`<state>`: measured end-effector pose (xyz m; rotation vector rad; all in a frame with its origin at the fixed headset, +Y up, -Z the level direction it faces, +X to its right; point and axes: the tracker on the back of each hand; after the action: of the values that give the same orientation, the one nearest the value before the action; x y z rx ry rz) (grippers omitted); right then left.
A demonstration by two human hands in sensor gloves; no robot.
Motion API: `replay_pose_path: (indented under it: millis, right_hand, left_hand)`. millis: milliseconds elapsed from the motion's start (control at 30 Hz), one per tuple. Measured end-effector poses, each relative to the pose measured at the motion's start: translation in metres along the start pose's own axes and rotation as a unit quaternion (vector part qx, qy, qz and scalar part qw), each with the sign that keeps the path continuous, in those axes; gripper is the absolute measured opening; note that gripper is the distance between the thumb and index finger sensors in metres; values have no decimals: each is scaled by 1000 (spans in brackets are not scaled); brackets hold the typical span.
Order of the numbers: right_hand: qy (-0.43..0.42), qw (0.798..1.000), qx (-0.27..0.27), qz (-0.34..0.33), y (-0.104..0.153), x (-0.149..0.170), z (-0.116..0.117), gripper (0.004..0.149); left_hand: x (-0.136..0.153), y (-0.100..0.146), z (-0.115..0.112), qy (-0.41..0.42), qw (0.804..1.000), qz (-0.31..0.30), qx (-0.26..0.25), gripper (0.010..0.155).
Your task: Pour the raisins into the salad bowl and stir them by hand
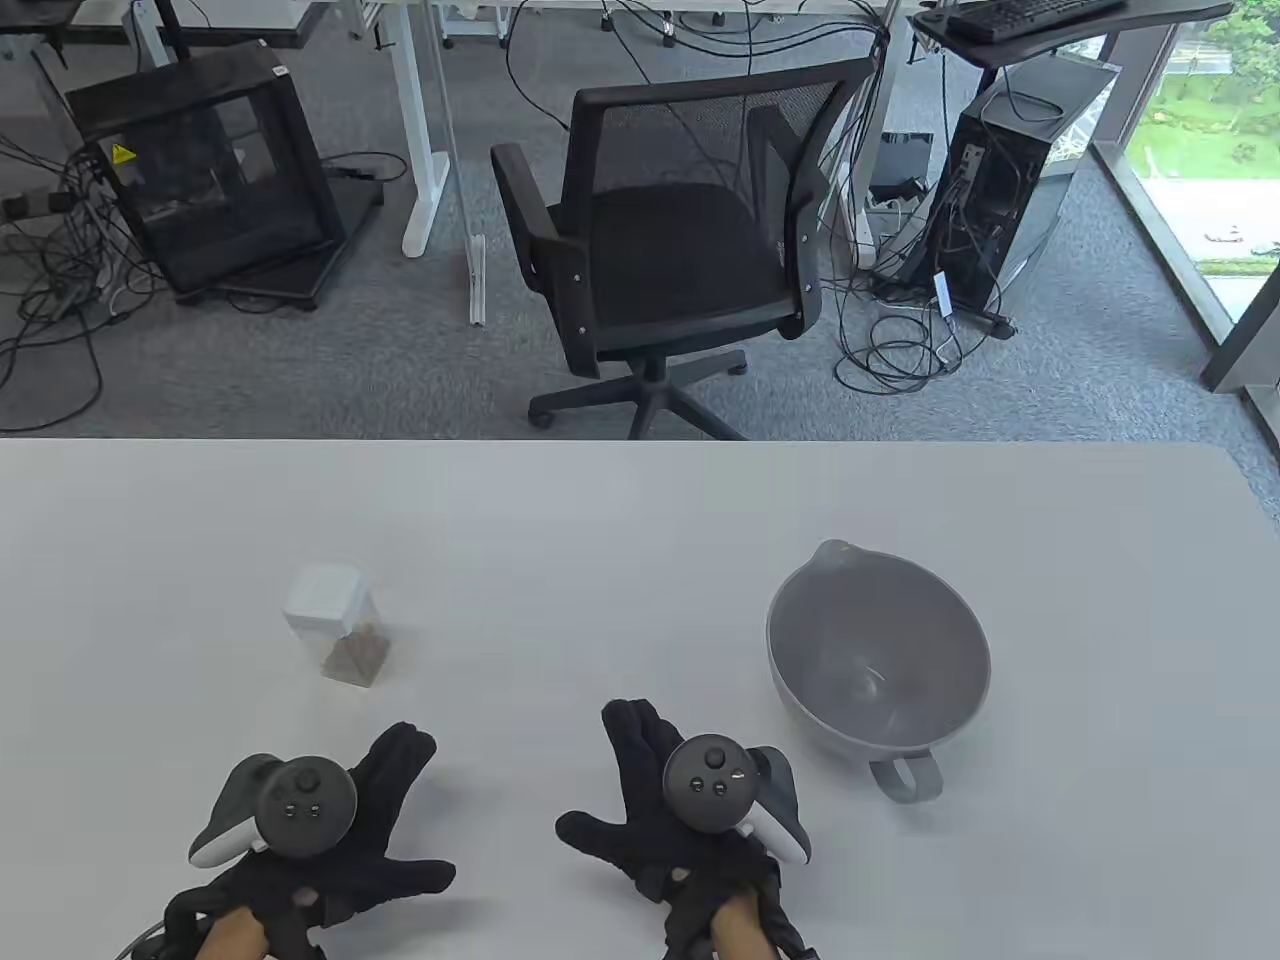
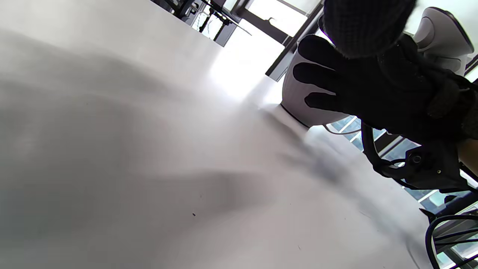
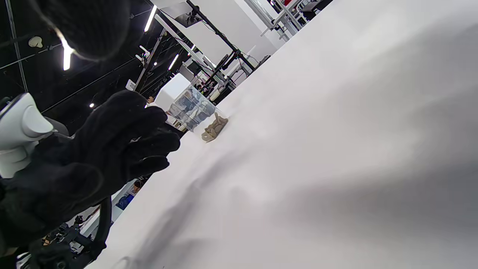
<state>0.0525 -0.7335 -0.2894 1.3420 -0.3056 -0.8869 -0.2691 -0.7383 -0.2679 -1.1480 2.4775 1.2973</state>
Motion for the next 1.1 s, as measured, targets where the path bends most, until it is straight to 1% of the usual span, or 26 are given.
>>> replay_pose_path:
  millis: [233,333,400,467,500,567,633,700,800,900,967,1033,1100]
  right_hand:
    - [4,1000,6,-6,1,-1,-1,97]
    - [13,1000,9,-8,1,-2,-2,97]
    - [16,1000,12,-8,1,-1,-3,98]
    - [15,1000,14,-7,0,-1,-3,98]
    - [13,1000,13,-7,0,-1,-4,98]
    - [12,1000,12,-6,0,-1,-3,98]
    - [14,1000,11,-7,0,-1,-3,99]
    - [16,1000,10,-7,0,-1,-3,100]
    - [11,1000,10,-5,-1,-1,-3,100]
    - [0,1000,5,1,-3,-1,-2,101]
    - [-1,1000,5,1,-3,-1,-2,101]
    - [2,1000,10,1,-3,-1,-3,101]
    - [-1,1000,15,1,-3,-1,-5,102]
  left_hand:
    - [1,0,1,-2,1000,3,-10,110]
    - [2,3,4,-9,999,14,-37,108]
    - [5,7,9,-17,996,43,-74,105]
    - [11,15,15,-21,988,84,-130,101]
    - [15,19,18,-14,980,109,-168,98]
    - [28,28,23,32,961,156,-225,92]
    - [39,34,25,89,947,199,-235,96]
    - [54,37,27,134,934,228,-238,105]
    - [78,26,32,173,923,249,-236,117]
    - [98,3,38,227,913,250,-228,124]
    - [108,-11,41,254,904,252,-234,126]
    - [119,-28,46,281,893,248,-251,125]
    - [126,-38,52,290,889,239,-263,119]
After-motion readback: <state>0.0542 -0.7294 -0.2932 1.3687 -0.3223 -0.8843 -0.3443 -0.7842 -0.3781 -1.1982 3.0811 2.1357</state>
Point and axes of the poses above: the tracker on the back of each hand, its own x axis roughly to the little-finger side, its own y axis roughly from the fingertips to the wrist, z = x × y, and after that the axes turned 12 degrees about x, right-handed
